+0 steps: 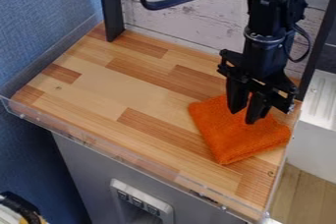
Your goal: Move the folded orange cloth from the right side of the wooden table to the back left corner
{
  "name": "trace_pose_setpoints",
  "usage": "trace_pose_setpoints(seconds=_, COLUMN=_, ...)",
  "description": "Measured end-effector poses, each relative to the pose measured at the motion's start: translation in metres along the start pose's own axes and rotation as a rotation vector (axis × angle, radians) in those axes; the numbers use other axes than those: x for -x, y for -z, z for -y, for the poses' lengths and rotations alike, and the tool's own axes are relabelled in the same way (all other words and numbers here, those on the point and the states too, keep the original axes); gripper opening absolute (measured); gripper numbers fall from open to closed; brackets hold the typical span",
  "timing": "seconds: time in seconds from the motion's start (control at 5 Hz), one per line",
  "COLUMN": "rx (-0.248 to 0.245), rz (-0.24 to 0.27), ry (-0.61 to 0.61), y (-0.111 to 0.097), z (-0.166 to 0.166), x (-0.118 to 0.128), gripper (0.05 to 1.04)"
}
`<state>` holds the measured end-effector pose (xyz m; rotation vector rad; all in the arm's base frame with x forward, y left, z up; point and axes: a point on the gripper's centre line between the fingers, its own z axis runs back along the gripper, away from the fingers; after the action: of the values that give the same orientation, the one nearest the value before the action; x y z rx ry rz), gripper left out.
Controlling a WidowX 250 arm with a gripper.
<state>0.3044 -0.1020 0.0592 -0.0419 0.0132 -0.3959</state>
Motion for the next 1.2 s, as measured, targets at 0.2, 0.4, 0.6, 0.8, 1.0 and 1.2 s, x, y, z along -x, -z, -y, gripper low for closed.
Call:
trace_pose_setpoints(seconds=0.2, rx=-0.009, rz=-0.025, ry=0.004, y=0.008, z=0.001, x=0.000, gripper=0.159)
trace_pose_setpoints(seconds=0.4, rx=-0.031, rz=-0.021, ry=0.008, y=0.016, z=0.003, x=0.002, gripper=0.069)
trace_pose_setpoints(seconds=0.6, rx=-0.053, rz=-0.033, ry=0.004, y=0.030, z=0.002, x=0.007, gripper=0.066)
trace_pose_setpoints(seconds=0.8, rx=-0.066, rz=-0.027, ry=0.006, y=0.040, z=0.003, x=0.007, gripper=0.063)
trace_pose_setpoints(seconds=1.0, rx=-0.076, rz=-0.017, ry=0.010, y=0.047, z=0.003, x=0.005, gripper=0.062)
trace_pose_setpoints(seconds=1.2, rx=-0.073, rz=-0.001, ry=-0.005, y=0.050, z=-0.012, x=0.006, gripper=0.062)
